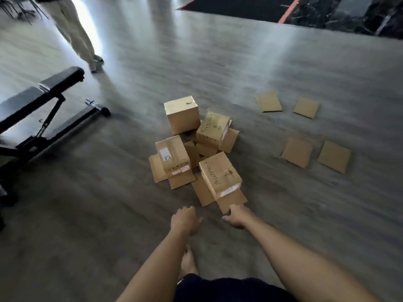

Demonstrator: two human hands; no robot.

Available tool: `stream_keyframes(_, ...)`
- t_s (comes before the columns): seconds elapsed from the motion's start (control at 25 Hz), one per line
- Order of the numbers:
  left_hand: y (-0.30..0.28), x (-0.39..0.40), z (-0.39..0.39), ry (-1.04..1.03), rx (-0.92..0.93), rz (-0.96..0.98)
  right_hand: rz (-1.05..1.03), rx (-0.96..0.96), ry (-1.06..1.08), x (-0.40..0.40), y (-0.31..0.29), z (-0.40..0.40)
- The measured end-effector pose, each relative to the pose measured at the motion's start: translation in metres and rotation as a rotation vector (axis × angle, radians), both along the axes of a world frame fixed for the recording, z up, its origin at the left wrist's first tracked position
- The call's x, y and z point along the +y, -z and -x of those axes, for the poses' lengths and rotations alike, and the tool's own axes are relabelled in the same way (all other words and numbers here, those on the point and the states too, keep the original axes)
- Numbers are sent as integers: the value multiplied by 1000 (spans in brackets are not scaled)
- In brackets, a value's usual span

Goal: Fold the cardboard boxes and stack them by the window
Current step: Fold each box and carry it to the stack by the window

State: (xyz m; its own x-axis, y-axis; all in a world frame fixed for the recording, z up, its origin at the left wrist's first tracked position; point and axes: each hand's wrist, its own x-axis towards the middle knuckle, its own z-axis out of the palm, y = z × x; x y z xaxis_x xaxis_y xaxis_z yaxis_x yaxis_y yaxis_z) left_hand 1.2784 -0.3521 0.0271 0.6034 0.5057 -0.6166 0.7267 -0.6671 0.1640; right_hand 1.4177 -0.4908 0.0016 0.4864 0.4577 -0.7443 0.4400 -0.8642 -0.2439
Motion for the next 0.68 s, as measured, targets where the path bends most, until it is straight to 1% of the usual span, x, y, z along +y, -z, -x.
stream_keyframes(0.12,2,59,-34,97,24,-13,0,-16,109,44,-7,-12)
stream_keyframes(0.2,4,93,-58,154,27,-23,-79,-55,184,73,-9,-26)
stream_keyframes(0.28,6,116,-78,190,40,-18,-96,-32,218,93,-12,-37)
stream_keyframes(0.4,10,139,-111,228,56,-4,-43,2,201,111,-4,-62)
stream_keyframes(0.68,3,198,-195,207,27,-21,-38,-54,215,157,11,-151)
